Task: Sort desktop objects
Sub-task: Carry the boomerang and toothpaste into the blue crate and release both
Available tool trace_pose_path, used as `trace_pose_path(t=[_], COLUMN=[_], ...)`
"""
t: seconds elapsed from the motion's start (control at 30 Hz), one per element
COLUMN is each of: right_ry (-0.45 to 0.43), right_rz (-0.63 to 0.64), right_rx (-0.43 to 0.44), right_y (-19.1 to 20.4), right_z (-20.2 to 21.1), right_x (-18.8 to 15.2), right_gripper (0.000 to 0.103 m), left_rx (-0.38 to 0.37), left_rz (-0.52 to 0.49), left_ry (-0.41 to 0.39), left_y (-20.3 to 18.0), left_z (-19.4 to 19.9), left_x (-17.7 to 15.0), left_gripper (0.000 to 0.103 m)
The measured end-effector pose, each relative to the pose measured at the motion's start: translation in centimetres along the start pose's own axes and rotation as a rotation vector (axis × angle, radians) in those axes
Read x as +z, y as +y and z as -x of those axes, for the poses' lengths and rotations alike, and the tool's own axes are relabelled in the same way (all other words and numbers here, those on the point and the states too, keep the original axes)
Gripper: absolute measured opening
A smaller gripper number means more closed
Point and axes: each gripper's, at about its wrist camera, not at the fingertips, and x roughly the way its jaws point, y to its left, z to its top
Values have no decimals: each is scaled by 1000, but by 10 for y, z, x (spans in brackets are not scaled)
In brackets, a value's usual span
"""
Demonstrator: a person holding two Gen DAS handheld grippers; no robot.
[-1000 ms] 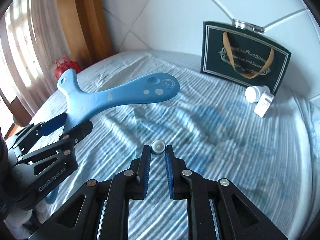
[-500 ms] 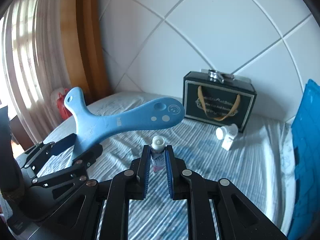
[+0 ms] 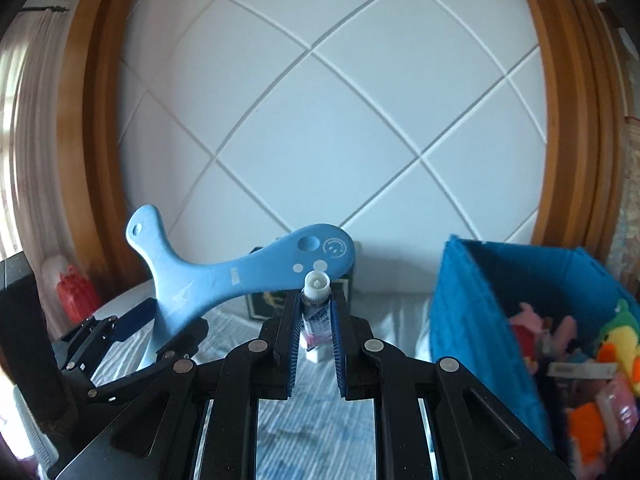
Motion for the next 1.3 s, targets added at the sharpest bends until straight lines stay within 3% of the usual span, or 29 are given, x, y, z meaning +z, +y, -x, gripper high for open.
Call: trace_pose_path(t=[0.17, 0.3, 0.5, 0.67, 1.0, 1.1, 1.2, 1.3], right_ry=[-21, -8, 74, 182, 371, 397, 406, 408], right_rz=[-40, -77, -114, -127, -92, -102, -110, -131], right_rx=[-120, -204, -288, -311, -289, -284, -284, -299], right_y=[-68, -129, -214, -272, -327, -333, -337, -343], right_z=[40, 64, 74, 56, 30, 27, 27, 26], right_x=[17, 23, 17, 3, -39, -47, -46, -47], right_gripper=[15, 15, 15, 15, 15, 15, 15, 16], left_rx=[-132, -221, -282, -281, -272, -252, -227, -241], left_rz=[-62, -85, -79, -75, -152, -164, -180, -182], left_ry=[-43, -21, 131, 278, 543, 537, 529, 519], left_y=[-82, -141, -220, -272, -326, -330, -333, -332], left_z=[0, -14, -45, -90, -132, -131, -129, -124], left_x=[31, 56, 83, 71, -1, 0, 0, -1], left_gripper=[52, 52, 52, 53, 53, 54, 80, 81])
